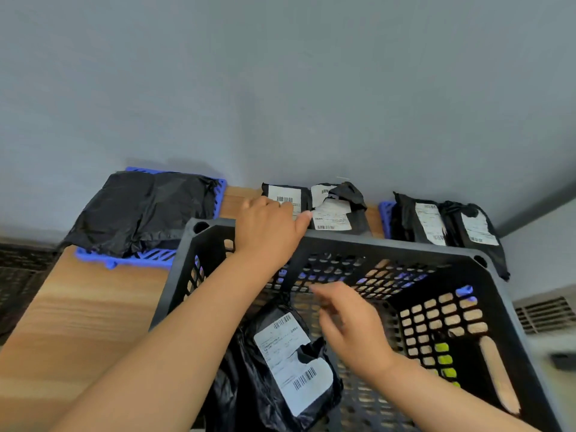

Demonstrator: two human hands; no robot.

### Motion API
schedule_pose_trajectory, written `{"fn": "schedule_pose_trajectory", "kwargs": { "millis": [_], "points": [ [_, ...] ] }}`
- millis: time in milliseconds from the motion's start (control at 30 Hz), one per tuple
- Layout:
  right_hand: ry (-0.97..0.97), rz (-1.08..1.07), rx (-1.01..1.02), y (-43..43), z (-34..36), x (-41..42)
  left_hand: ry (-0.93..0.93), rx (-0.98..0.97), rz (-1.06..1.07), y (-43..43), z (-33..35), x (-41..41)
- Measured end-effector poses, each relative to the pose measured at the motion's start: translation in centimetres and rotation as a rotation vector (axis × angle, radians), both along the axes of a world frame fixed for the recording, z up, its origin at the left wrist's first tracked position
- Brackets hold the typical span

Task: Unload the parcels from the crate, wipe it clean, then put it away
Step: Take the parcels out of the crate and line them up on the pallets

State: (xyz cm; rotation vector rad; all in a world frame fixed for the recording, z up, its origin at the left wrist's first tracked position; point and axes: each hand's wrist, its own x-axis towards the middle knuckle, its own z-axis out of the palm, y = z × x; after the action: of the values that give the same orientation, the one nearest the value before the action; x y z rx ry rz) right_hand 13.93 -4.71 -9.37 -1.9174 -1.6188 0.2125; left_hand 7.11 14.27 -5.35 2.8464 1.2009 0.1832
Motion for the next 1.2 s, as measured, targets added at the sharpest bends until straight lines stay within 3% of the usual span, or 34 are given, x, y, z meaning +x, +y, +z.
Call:
{"fn": "schedule_pose_trajectory", "kwargs": {
  "millis": [167, 333, 533, 667, 967, 1100, 1200],
  "points": [
    [-0.001, -0.082, -0.757, -2.0, -6.6, -1.9, -0.015, -0.005, -0.015, -0.1, -0.4, -0.2],
    [0.179, -0.282, -1.022, -1.4, -8.5, -2.6, -0.008, -0.034, -0.021, 0.1, -0.7, -0.2],
    [0.444, -0.279, -1.098, -1.1, -8.1, -2.0, -0.007, -0.026, -0.034, -0.1, 0.0, -0.4],
    [0.406, -0.279, -1.115, -1.6, -6.9, -1.7, 0.001, -0.028, -0.032, -0.3, 0.2, -0.5],
    [0.452, -0.227, -0.787, -3.6, -1.9, -0.3, 0.035, 0.002, -0.065, -0.7, 1.1, -0.8],
    [0.407, -0.204, -0.64, -4.7, 1.2, -0.2, -0.022, -0.135, -0.121, -0.3, 1.7, -1.3],
    [0.507, -0.223, -0.553, -5.4, 3.2, -0.3, -0.141, -0.358, -0.169, -0.7, 2.6, -2.9]
  ]
}}
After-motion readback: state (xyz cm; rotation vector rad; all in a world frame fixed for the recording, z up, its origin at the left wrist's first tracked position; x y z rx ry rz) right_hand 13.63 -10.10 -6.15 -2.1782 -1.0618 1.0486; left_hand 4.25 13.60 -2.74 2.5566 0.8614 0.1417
